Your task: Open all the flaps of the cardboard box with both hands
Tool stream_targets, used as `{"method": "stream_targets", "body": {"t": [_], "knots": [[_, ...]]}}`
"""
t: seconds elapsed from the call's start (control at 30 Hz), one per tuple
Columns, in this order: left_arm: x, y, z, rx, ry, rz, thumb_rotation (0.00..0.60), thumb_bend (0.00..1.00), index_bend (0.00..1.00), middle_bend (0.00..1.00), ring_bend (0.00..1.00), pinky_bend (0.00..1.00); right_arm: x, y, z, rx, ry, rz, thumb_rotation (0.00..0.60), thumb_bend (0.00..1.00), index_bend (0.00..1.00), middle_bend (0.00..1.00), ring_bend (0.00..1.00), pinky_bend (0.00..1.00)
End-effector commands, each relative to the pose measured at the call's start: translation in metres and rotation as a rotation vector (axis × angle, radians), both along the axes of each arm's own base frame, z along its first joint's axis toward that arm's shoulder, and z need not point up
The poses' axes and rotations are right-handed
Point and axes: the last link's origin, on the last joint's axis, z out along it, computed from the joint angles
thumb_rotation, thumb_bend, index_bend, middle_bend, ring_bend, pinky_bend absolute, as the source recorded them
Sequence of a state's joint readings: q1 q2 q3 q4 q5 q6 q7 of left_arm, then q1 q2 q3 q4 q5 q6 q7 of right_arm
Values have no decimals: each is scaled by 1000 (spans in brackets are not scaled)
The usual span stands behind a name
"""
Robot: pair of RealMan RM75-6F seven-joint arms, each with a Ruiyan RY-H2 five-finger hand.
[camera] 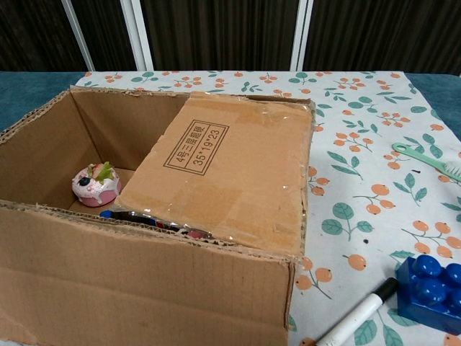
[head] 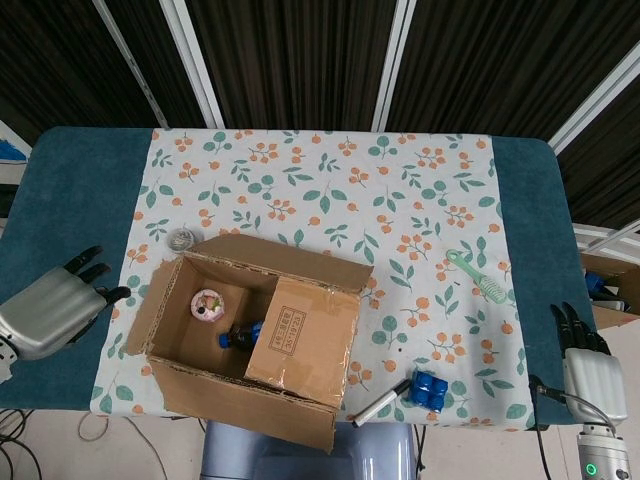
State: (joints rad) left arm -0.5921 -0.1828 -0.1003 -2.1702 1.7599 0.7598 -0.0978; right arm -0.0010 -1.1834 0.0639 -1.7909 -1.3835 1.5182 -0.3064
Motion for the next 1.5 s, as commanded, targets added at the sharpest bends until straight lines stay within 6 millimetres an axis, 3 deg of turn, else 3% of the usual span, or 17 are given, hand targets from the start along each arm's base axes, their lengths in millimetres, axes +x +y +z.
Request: {"method": "stream_targets", "body": {"t": [0.03, 0.2, 0.4, 0.67, 0.83, 1.03, 1.07, 1.13, 1.27, 1.37, 1.5], "knots": [[-21, -7, -7, 112, -356, -48, 600, 599, 247, 438, 109, 1, -1, 0, 0, 1, 3, -2, 600, 181, 0, 74, 171, 233], [-56, -25, -16, 220, -525, -102, 600, 575, 219, 293, 52, 1, -2, -3, 2, -11, 4, 0, 600, 180, 0, 68, 171, 233], [-100, -45, -31, 367, -528, -48, 600, 519, 176, 179, 4, 13, 2, -17, 14, 1, 7, 46, 600, 175, 0, 55, 169, 233], [-145, -64, -46, 523, -507, 125, 600, 516, 145, 119, 0, 0, 48, -70, 46, 56, 46, 220, 600, 180, 0, 55, 167, 233], [-159, -66, -52, 540, -526, 182, 600, 517, 144, 122, 0, 0, 79, -101, 57, 137, 82, 318, 600, 312, 0, 57, 165, 233], [-171, -69, -58, 553, -490, 211, 600, 527, 141, 123, 0, 0, 121, -130, 54, 290, 52, 421, 600, 555, 0, 112, 187, 233], [-170, -68, -56, 568, -500, 201, 600, 528, 141, 122, 0, 0, 141, -138, 47, 344, 35, 480, 600, 592, 0, 119, 188, 233], [-169, -71, -53, 573, -523, 191, 600, 531, 140, 122, 0, 0, 159, -150, 39, 406, 23, 523, 600, 655, 5, 135, 190, 233], [-172, -71, -44, 607, -523, 191, 600, 551, 140, 122, 0, 0, 184, -160, 26, 473, 5, 580, 600, 772, 27, 168, 207, 233], [-174, -71, -37, 636, -538, 201, 600, 552, 140, 122, 0, 0, 213, -169, 13, 518, 9, 656, 600, 834, 46, 199, 213, 233], [-174, -71, -37, 637, -536, 194, 600, 552, 140, 124, 0, 0, 242, -174, -2, 566, 20, 709, 600, 926, 53, 216, 236, 233]]}}
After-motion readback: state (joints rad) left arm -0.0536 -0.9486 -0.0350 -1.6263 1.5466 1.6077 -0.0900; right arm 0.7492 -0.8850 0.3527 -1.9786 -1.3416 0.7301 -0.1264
